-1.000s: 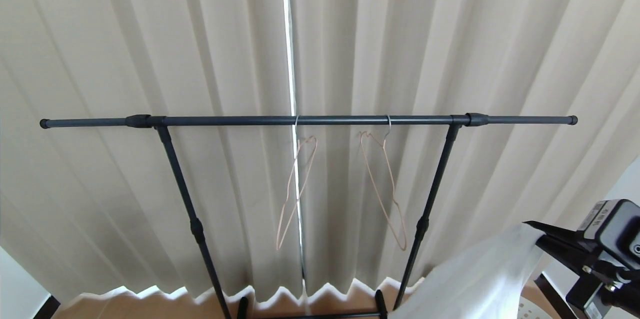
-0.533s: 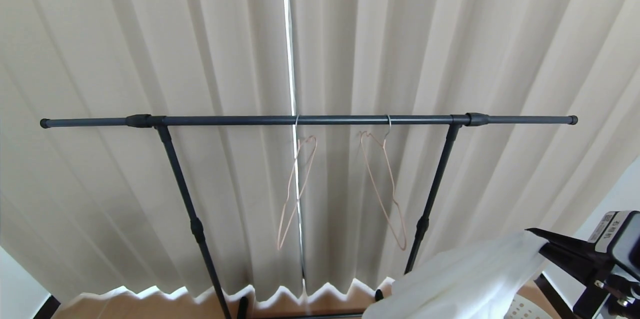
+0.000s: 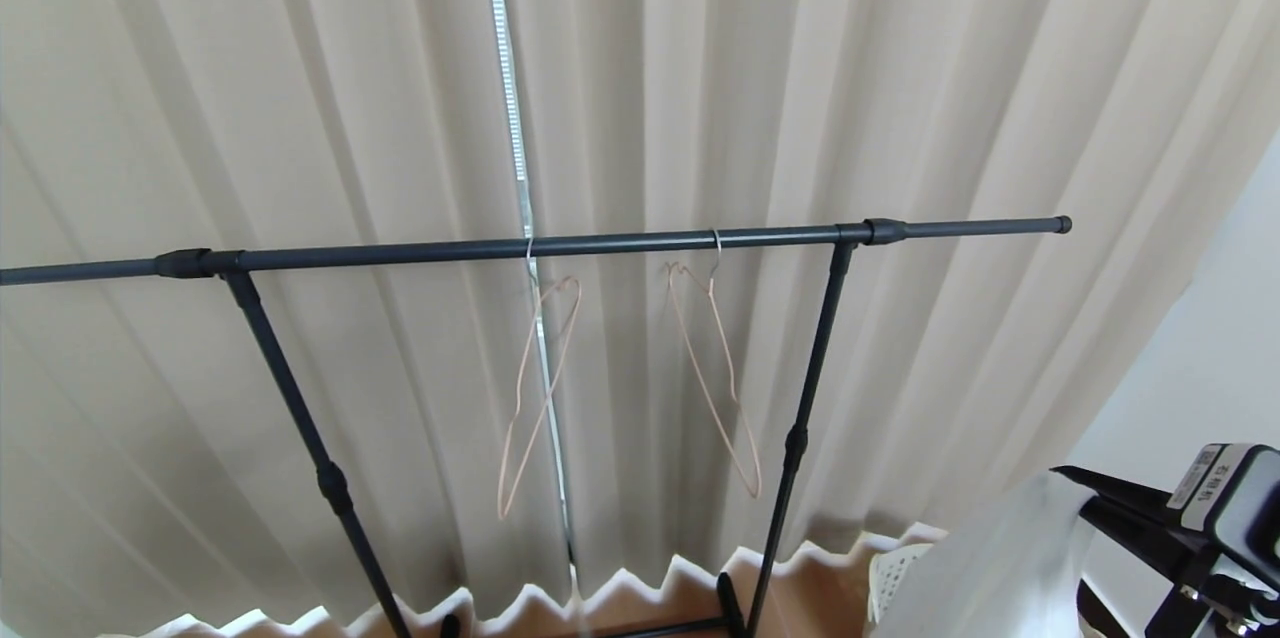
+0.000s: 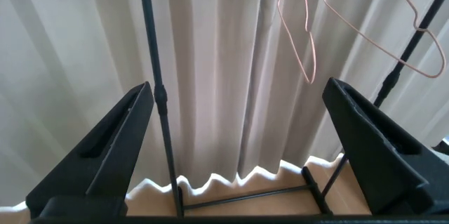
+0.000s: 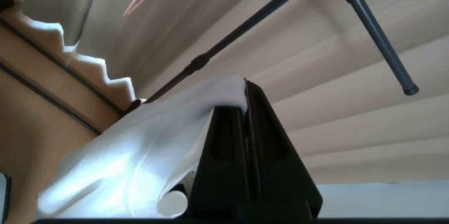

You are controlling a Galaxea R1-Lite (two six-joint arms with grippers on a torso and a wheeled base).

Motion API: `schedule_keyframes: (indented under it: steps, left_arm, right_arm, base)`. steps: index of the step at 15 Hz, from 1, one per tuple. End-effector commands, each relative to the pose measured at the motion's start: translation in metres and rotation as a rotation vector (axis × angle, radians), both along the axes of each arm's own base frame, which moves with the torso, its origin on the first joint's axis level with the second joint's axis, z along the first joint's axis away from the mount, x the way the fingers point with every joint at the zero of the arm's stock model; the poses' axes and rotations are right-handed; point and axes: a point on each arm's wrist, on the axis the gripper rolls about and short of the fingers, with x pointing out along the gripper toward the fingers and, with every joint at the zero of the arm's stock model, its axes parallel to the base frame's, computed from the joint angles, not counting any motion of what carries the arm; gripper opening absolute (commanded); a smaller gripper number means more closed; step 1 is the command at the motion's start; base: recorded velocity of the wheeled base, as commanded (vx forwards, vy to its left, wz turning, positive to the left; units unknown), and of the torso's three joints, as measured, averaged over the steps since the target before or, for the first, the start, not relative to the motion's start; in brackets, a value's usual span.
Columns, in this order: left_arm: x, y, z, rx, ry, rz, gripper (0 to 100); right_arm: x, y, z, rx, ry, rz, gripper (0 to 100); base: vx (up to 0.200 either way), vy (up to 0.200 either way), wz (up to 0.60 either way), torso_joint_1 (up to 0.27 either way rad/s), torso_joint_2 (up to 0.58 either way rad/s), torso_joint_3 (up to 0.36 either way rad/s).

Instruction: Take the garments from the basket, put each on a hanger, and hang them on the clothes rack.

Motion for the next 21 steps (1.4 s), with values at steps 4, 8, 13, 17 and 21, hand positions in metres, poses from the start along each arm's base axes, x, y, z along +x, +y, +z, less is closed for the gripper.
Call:
schedule_keyframes:
  steps: [4,8,13,17,21]
  left_arm:
    - [0.0,0.0,0.0,0.0,-0.001,0.0,100]
    - [0.0,0.0,0.0,0.002,-0.001,0.001,100]
    - [0.005,-0.001,0.05,0.089,0.148,-0.052,100]
    - [0.061,-0.006,0.093,-0.008,0.401,-0.17,100]
    - [0.11,-0.035,0.113,-0.097,0.585,-0.345,100]
  right_arm:
    - [0.001,0.0,0.001,0.001,-0.002,0.0,0]
    - [0.0,0.0,-0.001,-0.003,0.005,0.001,0]
    - [0.005,0.008,0.013,0.007,-0.033,0.02,0]
    - [0.025,0.058,0.032,0.257,0.146,-0.009,0]
    - [0.063,0.127,0.044,0.411,0.336,-0.149,0]
  base:
    - [-0.15,0.0,0.0,0.003,0.01,0.001]
    - [0.0,0.0,0.0,0.0,0.0,0.0]
    - [0.0,0.0,0.0,0.0,0.0,0.0]
    - [0.0,0.0,0.0,0.0,0.0,0.0]
    - [0.0,0.0,0.0,0.0,0.0,0.0]
